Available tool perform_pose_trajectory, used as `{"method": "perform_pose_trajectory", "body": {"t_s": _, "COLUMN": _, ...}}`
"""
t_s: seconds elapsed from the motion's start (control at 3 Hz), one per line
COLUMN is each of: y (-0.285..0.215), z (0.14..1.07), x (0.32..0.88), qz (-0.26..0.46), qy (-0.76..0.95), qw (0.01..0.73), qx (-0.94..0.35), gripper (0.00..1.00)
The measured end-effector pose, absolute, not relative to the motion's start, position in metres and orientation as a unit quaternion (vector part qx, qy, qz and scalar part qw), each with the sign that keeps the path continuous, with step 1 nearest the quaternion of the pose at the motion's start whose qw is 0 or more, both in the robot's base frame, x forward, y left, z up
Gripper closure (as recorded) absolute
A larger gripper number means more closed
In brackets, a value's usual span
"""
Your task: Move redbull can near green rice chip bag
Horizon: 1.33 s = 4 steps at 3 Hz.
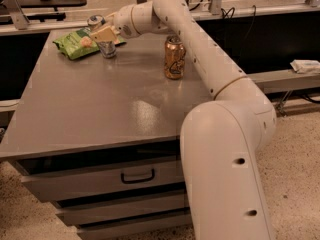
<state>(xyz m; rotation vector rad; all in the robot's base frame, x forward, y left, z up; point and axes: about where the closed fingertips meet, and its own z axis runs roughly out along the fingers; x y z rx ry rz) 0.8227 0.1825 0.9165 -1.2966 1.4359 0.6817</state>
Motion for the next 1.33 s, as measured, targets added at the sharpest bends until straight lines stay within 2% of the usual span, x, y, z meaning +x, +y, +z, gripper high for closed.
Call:
{"method": "perform_pose_trajectory", "body": {"t_s": 1.0, "y": 0.1744, "z": 0.9182, "x": 0.8276, "qz": 0.276, "qy": 0.611, "qw": 0.519, "qx": -0.529, "gripper": 0.12}}
{"method": "perform_pose_trajectory", "body": {"t_s": 1.33, "y": 0.1732, "z": 0.9176, "x": 0.8276, "qz": 0.277, "qy": 0.612, "qw": 0.519, "qx": -0.528, "gripper": 0.0}}
